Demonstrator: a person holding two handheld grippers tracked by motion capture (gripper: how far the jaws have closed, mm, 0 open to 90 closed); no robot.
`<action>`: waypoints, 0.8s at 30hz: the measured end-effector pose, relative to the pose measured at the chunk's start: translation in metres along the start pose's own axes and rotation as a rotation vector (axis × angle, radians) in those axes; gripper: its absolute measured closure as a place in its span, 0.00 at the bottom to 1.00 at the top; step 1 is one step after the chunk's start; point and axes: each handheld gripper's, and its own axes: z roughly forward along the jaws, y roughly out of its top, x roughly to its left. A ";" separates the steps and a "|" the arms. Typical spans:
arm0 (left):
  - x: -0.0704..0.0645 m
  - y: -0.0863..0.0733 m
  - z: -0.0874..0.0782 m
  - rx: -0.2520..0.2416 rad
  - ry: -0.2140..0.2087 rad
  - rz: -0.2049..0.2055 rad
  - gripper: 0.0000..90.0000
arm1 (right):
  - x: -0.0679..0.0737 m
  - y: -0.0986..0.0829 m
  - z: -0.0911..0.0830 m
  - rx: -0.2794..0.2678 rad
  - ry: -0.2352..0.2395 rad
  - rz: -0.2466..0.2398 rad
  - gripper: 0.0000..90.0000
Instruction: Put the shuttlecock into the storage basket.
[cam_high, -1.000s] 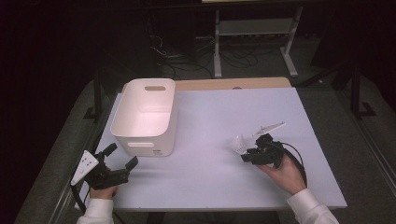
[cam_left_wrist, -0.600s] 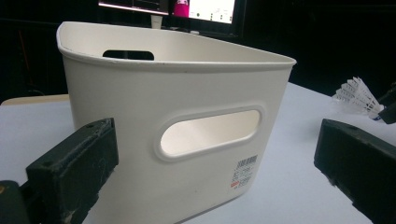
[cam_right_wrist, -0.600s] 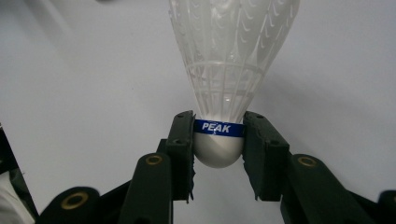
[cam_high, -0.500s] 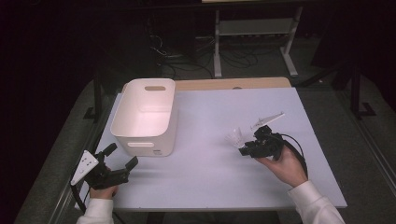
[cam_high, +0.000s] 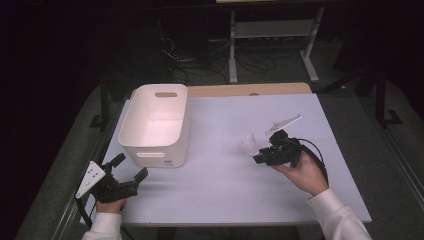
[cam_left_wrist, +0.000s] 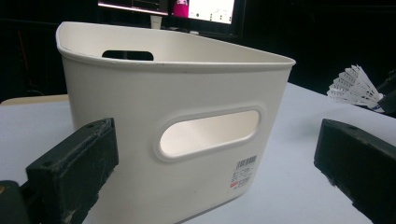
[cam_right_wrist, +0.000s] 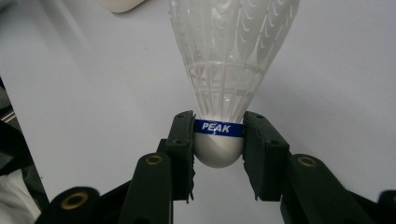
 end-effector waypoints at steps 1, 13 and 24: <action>0.000 0.000 0.000 0.001 0.000 0.000 0.00 | 0.000 0.001 0.000 -0.001 -0.001 -0.011 0.71; 0.000 0.000 0.000 0.000 -0.004 0.001 0.00 | 0.005 0.015 -0.005 -0.007 0.010 -0.038 0.71; -0.001 0.000 0.001 -0.003 -0.005 -0.001 0.00 | 0.011 0.027 -0.008 -0.017 0.018 -0.066 0.71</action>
